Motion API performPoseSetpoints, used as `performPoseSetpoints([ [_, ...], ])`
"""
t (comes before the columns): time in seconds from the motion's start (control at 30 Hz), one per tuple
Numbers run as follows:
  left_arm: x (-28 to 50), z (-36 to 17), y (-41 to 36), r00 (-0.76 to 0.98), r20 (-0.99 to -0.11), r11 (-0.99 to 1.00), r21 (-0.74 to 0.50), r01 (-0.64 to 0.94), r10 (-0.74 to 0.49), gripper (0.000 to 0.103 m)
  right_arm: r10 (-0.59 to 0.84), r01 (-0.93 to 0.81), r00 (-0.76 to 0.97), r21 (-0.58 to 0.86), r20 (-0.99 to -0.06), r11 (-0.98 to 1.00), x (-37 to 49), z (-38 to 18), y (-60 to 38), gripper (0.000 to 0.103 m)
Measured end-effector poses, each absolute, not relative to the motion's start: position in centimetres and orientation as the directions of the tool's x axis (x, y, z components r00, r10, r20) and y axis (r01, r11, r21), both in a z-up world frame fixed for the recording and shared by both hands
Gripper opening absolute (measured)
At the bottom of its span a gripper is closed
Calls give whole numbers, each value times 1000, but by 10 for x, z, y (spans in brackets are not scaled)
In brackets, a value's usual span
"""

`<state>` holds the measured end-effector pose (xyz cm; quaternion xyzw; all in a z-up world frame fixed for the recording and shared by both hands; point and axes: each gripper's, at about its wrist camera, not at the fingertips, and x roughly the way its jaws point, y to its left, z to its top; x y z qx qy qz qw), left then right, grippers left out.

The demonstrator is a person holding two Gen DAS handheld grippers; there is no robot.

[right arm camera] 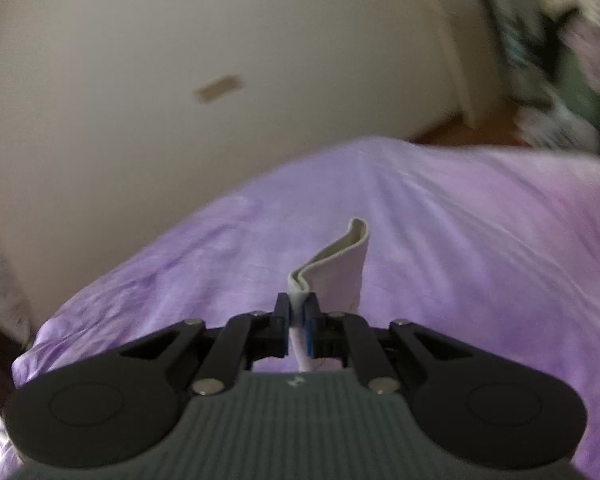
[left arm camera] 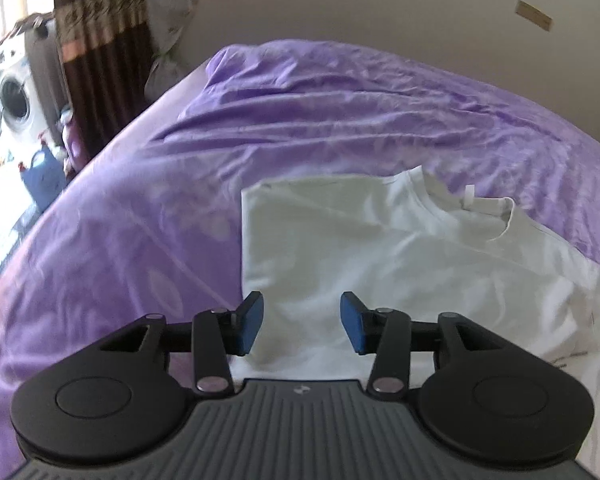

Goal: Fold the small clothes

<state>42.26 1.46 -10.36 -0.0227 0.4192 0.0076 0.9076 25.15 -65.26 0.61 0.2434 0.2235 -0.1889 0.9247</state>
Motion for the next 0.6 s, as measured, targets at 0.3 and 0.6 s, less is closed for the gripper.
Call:
performPoseSetpoints([
  [0.3,415,-68,41,637,-762,993,-99,67,-119,50,-88,211,915,280,-395,936,342,112,-480,2],
  [0.6,419,-64,72,640,-754,987,-147,61,-152,42,88,12,893,218,-441,976,405,106,-313,2],
])
